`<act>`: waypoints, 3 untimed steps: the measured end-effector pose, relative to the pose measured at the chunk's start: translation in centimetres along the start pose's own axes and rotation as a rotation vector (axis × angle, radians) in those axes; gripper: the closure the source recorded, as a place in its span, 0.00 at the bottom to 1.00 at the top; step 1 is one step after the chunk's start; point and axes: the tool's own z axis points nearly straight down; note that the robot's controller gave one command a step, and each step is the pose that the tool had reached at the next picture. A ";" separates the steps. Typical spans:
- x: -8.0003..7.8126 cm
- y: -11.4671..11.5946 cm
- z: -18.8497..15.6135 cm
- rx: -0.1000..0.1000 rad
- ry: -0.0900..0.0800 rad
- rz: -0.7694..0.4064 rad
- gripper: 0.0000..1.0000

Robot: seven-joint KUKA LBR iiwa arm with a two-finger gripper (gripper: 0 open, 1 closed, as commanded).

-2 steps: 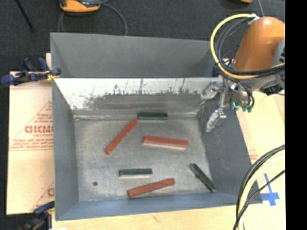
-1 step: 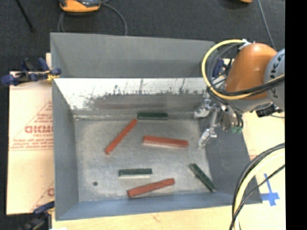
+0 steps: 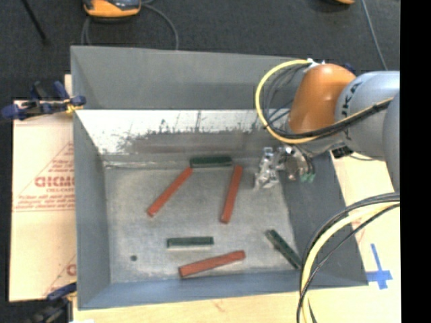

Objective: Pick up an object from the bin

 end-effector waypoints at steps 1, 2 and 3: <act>-0.2 0.1 0.2 0.001 -0.016 -0.001 0.00; -0.1 0.1 0.2 0.001 -0.015 -0.002 0.00; 0.0 2.0 -0.2 0.001 0.000 -0.126 0.00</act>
Offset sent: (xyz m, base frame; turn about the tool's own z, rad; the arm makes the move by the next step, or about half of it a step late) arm 0.0000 0.0000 0.0000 0.0000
